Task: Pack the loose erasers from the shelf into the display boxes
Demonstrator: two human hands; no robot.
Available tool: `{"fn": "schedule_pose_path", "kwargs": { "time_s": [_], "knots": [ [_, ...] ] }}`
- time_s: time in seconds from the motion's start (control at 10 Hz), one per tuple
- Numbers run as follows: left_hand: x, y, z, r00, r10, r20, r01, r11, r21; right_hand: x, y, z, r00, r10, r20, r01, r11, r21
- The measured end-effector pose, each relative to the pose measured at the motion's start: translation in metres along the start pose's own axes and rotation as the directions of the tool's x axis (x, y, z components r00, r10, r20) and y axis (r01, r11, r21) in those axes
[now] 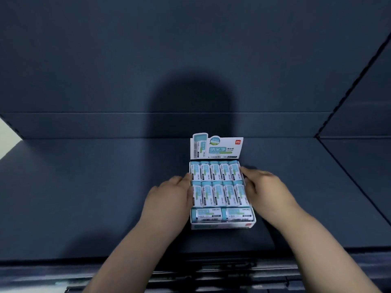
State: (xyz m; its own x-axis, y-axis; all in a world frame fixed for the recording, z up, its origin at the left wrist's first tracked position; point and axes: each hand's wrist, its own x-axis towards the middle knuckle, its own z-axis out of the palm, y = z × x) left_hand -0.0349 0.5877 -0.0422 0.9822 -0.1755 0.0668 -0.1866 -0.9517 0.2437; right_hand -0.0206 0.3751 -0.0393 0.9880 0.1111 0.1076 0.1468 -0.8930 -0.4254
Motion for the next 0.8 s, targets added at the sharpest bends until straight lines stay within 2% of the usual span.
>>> {"fn": "schedule_pose_path", "kwargs": {
  "time_s": [0.1,0.3,0.4,0.7,0.8],
  "knots": [
    [0.003,0.002,-0.013,0.999,0.041,-0.018,-0.038,0.988,0.15,-0.003,-0.009,-0.007,1.0,-0.024,-0.017,0.023,0.998,-0.06],
    [0.006,0.017,-0.023,0.995,0.058,0.085,-0.068,0.99,0.122,-0.005,-0.027,-0.02,0.961,-0.012,0.277,0.077,0.971,-0.227],
    [0.004,0.026,-0.02,0.994,0.056,0.098,-0.067,0.992,0.105,-0.006,-0.023,-0.022,0.942,-0.001,0.337,0.091,0.963,-0.253],
    [-0.015,0.042,-0.017,0.996,0.051,0.074,-0.053,0.998,0.033,-0.017,-0.008,-0.027,0.931,-0.124,0.342,0.18,0.974,-0.136],
    [-0.017,0.039,-0.022,0.99,0.063,0.128,-0.067,0.997,0.03,-0.021,-0.01,-0.029,0.926,-0.139,0.35,0.188,0.976,-0.111]
  ]
}}
